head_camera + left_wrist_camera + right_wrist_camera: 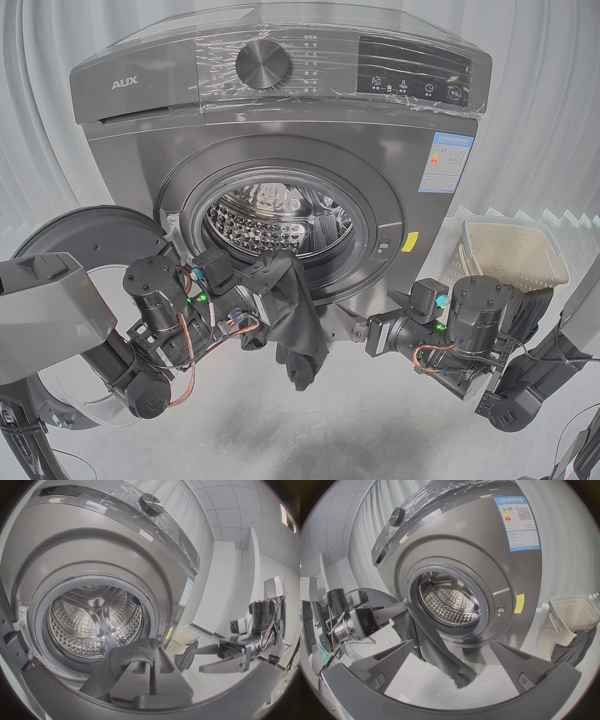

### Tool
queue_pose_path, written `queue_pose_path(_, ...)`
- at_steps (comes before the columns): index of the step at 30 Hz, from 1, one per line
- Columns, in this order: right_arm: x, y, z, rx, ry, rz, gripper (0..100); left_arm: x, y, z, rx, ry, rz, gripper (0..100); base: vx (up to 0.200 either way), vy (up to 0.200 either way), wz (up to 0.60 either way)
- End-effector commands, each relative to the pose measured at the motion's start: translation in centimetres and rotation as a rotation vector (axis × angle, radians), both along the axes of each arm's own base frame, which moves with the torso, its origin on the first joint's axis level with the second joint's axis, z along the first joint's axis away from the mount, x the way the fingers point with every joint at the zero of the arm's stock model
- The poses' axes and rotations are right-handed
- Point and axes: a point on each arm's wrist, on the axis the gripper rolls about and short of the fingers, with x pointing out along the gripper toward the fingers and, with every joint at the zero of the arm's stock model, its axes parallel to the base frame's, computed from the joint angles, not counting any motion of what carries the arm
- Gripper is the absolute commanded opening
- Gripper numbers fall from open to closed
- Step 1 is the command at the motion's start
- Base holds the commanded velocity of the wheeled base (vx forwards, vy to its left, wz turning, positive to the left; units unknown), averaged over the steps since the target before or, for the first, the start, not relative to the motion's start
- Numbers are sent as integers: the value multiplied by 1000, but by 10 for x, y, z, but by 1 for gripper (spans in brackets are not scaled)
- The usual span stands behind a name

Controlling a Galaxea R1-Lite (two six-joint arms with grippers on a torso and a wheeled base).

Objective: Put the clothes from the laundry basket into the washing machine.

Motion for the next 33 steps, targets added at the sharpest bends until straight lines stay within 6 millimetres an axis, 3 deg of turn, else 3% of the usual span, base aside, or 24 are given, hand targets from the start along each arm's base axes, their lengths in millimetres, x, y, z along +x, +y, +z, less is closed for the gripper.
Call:
queue_pose_path(1, 1, -1, -12, -25, 32, -1, 100, 2, -1, 4, -12, -16, 5, 0, 0, 0, 0)
queue_pose_path(15, -4, 16, -28, -62, 15, 77, 100, 6, -4, 11, -35, -40, 29, 0, 0, 0, 0)
queue_pose_path(33, 20, 41, -69, -114, 22, 122, 100, 10, -4, 16, -55, -55, 60, 0, 0, 0, 0)
